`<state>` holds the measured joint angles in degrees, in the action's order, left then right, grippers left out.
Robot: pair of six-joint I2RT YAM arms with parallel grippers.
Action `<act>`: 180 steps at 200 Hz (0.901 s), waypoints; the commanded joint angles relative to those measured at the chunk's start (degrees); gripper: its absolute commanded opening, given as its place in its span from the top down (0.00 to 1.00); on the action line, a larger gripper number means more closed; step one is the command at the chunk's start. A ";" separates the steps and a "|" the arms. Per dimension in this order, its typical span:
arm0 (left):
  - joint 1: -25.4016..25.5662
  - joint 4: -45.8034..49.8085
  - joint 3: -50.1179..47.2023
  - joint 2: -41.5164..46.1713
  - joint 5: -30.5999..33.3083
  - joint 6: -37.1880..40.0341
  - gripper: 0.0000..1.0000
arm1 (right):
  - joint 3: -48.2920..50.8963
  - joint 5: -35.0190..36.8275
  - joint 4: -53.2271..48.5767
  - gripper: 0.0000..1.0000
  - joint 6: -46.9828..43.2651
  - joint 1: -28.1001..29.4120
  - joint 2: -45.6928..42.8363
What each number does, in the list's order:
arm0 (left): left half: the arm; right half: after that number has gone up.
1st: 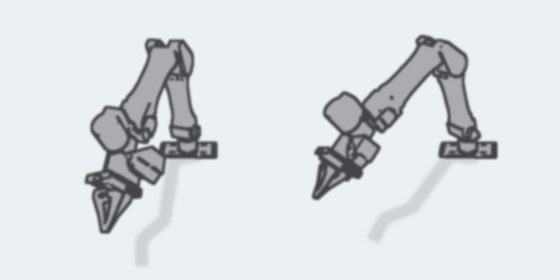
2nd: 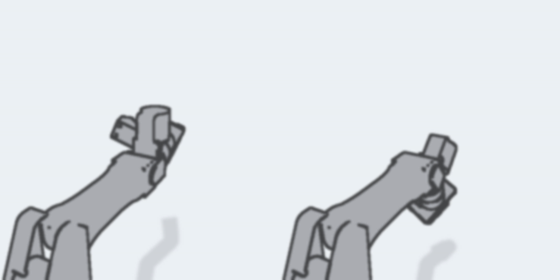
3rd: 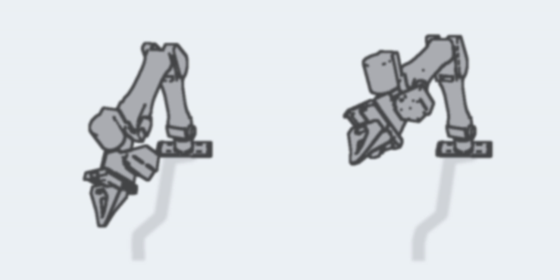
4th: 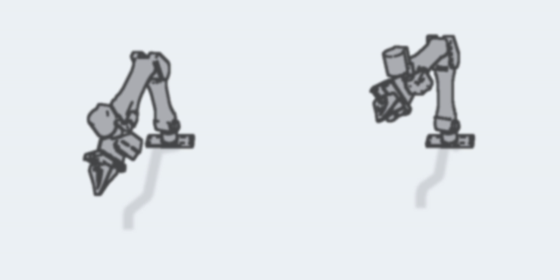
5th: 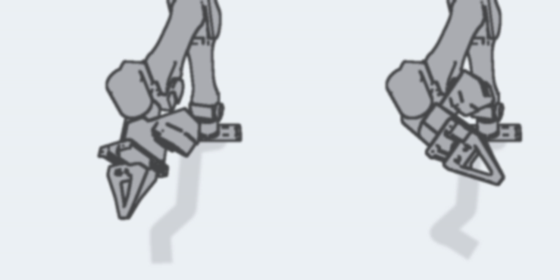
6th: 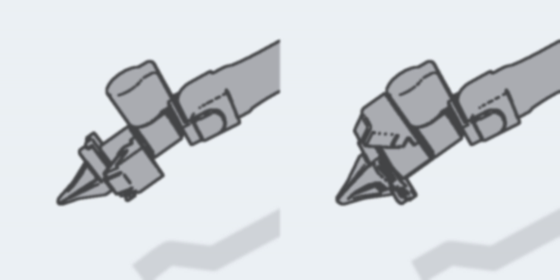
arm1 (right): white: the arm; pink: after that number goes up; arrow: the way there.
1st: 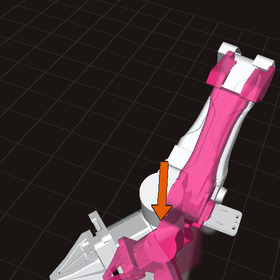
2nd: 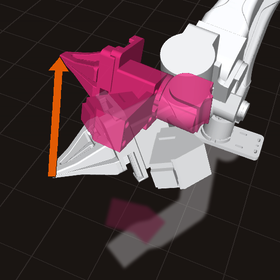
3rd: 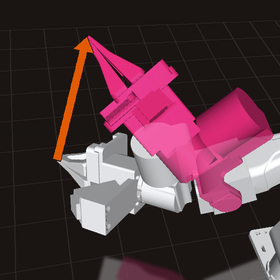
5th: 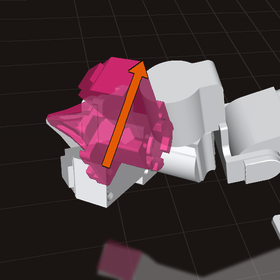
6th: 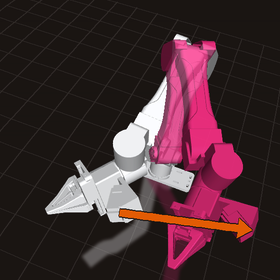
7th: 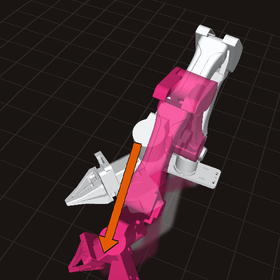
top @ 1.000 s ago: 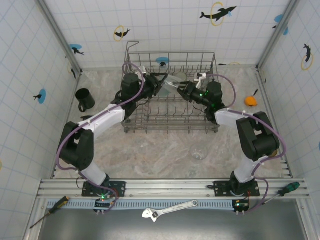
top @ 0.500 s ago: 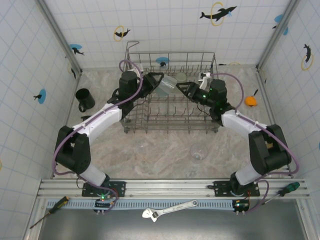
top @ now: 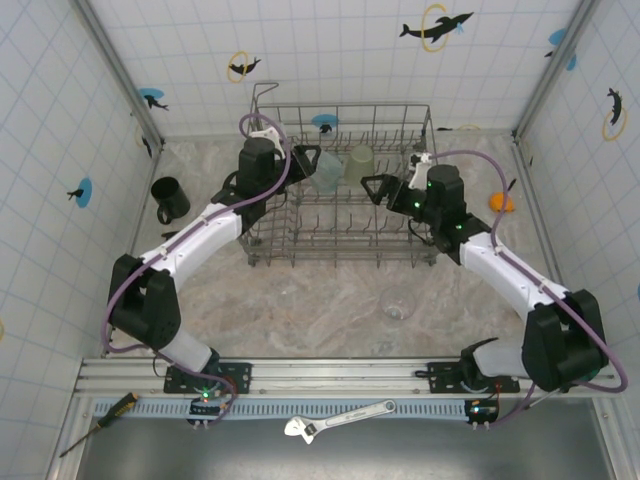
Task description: Load the cups into the dish rack
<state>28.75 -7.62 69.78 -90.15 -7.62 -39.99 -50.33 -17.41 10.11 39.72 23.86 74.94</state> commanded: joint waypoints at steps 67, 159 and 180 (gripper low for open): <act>-0.38 3.50 2.12 0.48 7.70 15.77 1.00 | 6.02 4.49 -4.60 0.00 -1.32 1.15 -8.87; 0.40 3.13 0.85 -1.78 12.18 23.98 1.00 | 5.79 7.26 -8.87 0.00 -2.53 2.42 -12.33; 0.90 3.05 0.88 -2.90 12.36 26.05 1.00 | 5.29 7.42 -9.47 0.00 -2.80 2.60 -12.27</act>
<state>28.93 -4.27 70.32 -91.35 3.31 -18.74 -45.30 -11.20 2.44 37.93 25.91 63.68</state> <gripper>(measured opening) 0.578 0.997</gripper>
